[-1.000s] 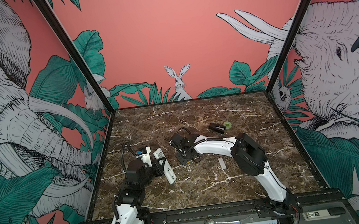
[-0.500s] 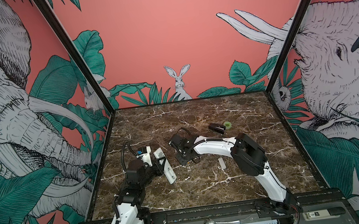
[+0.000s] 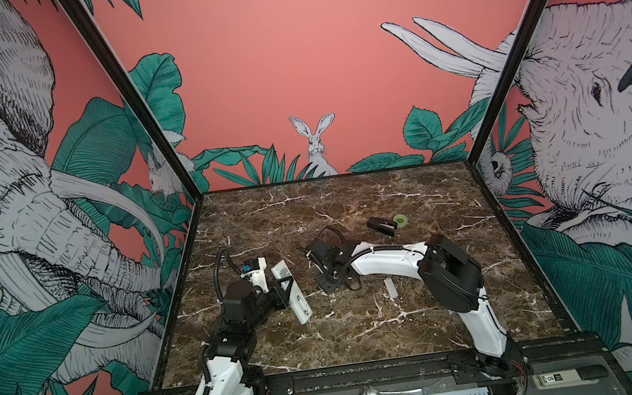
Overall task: Load the batteries into the remote control
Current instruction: 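Lift the orange battery with the right gripper toward the held remote, then bring the battery to the remote's open compartment with the right gripper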
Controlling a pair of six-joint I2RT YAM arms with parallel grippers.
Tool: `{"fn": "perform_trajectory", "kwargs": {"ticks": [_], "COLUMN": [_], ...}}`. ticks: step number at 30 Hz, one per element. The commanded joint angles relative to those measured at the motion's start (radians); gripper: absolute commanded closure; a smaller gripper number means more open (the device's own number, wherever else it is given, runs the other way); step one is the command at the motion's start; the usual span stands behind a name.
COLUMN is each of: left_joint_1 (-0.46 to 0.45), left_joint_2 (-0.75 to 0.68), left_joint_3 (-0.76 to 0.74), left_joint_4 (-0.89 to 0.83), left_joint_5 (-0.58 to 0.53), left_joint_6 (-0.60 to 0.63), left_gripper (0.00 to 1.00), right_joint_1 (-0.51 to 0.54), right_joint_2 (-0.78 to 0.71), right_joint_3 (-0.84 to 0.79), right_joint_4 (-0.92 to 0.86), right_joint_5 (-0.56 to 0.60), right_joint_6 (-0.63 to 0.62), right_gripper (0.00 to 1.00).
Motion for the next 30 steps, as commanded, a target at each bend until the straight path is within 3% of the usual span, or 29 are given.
{"fn": "perform_trajectory", "kwargs": {"ticks": [1,22,30], "left_joint_1": [0.008,0.008,0.007], "left_joint_2": [0.003,0.054,0.088], "left_joint_3": [-0.013,-0.059,-0.053], "left_joint_4": [0.055,0.339,0.413], "left_joint_5": [0.015,0.076,0.084], "left_joint_6": [-0.019,-0.2,-0.27], "left_gripper": [1.0,1.0,1.0], "right_joint_1": [0.003,0.001,0.003], "right_joint_2": [-0.07,-0.489,-0.638], "right_joint_3": [-0.031,-0.443,-0.56], "right_joint_4": [0.063,0.44,0.6], "right_joint_5": [-0.007,0.008,-0.036], "right_joint_6": [0.007,0.026,-0.008], "right_gripper": [0.96,0.99,0.98]}}
